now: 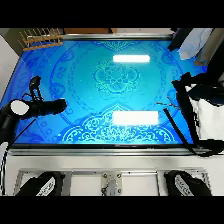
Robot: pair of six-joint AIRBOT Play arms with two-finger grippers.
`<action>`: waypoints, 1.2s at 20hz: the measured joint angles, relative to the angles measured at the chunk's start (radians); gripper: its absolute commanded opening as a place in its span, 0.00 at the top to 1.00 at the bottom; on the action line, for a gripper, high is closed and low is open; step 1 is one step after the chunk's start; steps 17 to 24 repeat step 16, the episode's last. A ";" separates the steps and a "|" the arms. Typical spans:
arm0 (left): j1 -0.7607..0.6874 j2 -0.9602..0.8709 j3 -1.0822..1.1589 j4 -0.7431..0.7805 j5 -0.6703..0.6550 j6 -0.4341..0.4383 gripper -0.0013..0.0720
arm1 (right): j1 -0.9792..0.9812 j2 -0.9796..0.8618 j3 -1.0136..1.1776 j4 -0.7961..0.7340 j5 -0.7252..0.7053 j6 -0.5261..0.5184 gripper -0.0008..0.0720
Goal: Fold the clothes and pants, and hang the long-sleeved shirts on hangers.
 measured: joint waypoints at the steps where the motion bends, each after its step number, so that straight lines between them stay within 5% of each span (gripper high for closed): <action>1: 0.000 0.000 0.000 0.000 0.000 0.000 0.97 | 0.045 -0.003 0.000 0.010 -0.006 -0.003 0.69; 2: 0.000 0.000 0.000 0.000 0.000 -0.001 0.97 | 0.089 -0.008 0.000 0.019 -0.014 -0.005 0.91; 3: 0.000 0.000 0.000 0.000 0.000 -0.002 0.97 | 0.123 -0.013 0.000 0.025 -0.019 -0.008 0.97; 24: 0.000 0.000 0.000 0.000 0.001 0.001 0.97 | 0.232 -0.027 0.000 0.045 -0.017 -0.014 0.97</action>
